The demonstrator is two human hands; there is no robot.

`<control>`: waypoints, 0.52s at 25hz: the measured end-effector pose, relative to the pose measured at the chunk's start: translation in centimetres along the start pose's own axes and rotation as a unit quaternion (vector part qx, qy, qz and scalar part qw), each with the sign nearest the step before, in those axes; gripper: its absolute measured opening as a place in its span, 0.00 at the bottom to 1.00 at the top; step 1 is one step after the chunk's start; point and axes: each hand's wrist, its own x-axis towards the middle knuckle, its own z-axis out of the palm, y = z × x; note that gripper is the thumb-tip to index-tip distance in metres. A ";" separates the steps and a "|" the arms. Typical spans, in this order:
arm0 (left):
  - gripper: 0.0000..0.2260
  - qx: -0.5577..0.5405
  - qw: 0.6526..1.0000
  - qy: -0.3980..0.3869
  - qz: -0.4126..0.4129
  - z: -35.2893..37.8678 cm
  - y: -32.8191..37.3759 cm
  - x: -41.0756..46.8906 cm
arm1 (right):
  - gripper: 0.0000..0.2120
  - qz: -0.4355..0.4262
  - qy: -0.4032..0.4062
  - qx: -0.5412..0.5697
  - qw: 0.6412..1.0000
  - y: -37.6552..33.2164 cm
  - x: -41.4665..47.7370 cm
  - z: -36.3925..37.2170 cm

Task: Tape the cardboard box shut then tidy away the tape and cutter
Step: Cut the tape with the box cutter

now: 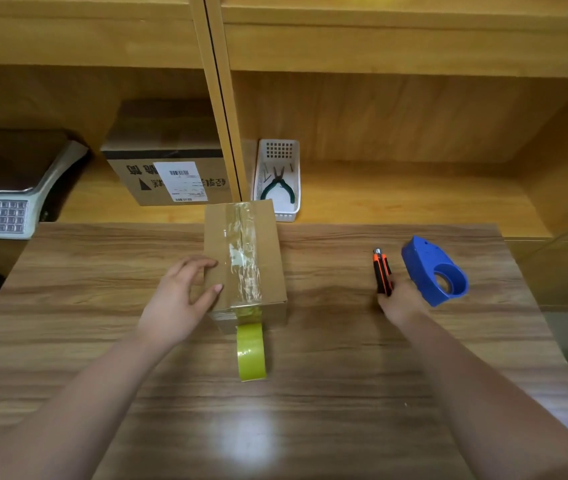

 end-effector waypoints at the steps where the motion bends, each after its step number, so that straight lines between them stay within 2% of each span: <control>1: 0.19 -0.029 0.999 0.012 -0.035 0.2 0.1 -0.2 | 0.16 0.038 -0.001 0.002 0.999 0.6 0.9 0.3; 4: 0.21 -0.170 0.970 0.022 -0.174 1.0 0.0 -0.9 | 0.20 0.105 -0.006 -0.025 0.994 1.1 2.8 1.0; 6: 0.23 -0.282 0.917 0.012 -0.283 2.0 -0.5 -1.8 | 0.23 0.118 0.001 -0.050 0.992 1.1 3.2 1.8; 8: 0.24 -0.374 0.844 0.006 -0.384 2.9 -0.6 -3.0 | 0.23 0.122 0.014 -0.047 0.991 1.1 3.3 2.3; 10: 0.27 -0.427 0.790 -0.006 -0.440 3.6 -0.5 -4.1 | 0.22 0.126 0.013 0.001 0.992 1.0 3.2 2.6; 13: 0.31 -0.466 0.761 -0.056 -0.449 4.3 0.0 -5.2 | 0.19 0.142 -0.024 0.062 0.988 0.1 2.2 2.5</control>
